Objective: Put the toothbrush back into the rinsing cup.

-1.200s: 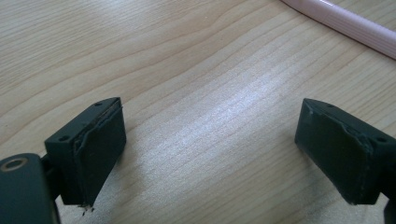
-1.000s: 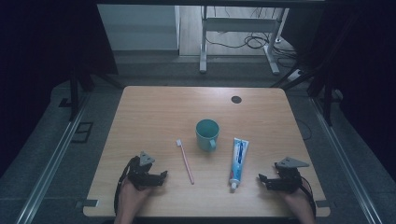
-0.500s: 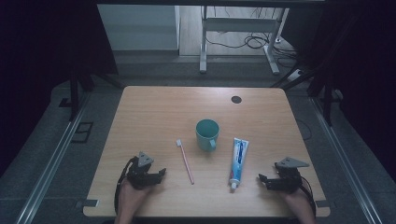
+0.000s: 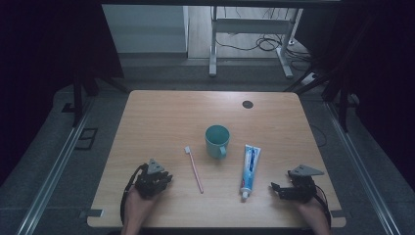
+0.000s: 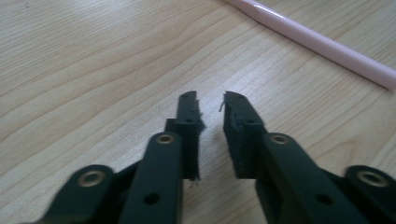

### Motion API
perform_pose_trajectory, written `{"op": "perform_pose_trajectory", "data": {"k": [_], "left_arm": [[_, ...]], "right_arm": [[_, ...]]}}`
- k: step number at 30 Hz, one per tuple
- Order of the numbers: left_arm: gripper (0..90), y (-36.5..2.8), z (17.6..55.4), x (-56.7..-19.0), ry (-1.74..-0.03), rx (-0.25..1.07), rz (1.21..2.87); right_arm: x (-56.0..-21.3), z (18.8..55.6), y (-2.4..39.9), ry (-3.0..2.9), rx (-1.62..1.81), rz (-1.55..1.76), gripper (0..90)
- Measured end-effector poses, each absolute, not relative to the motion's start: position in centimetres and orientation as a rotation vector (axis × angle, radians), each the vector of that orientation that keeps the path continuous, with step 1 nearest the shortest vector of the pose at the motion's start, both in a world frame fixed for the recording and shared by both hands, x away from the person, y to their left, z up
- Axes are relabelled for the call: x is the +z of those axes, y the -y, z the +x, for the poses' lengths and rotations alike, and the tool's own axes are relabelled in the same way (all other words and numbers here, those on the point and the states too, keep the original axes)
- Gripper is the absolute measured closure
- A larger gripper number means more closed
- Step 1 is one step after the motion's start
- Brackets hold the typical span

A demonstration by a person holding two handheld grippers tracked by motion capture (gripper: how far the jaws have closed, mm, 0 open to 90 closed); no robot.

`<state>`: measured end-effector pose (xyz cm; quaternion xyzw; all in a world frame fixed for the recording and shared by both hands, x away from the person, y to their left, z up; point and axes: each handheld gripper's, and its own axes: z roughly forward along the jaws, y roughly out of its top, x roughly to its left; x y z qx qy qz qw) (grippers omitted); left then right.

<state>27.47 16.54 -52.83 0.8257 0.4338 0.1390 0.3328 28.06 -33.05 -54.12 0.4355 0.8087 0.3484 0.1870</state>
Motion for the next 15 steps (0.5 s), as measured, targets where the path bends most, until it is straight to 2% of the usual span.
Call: {"op": "perform_pose_trajectory", "data": {"k": [4, 15], "left_arm": [[88.5, -16.4, 27.4, -52.7, -1.134, 0.336, 2.152], [89.5, -15.5, 27.7, -51.8, -1.077, 0.296, 2.147]], "right_arm": [[-54.1, 28.1, 33.1, -2.277, 0.981, 1.226, 13.4], [-54.1, 28.1, 33.0, -2.276, 0.981, 1.228, 13.4]]}}
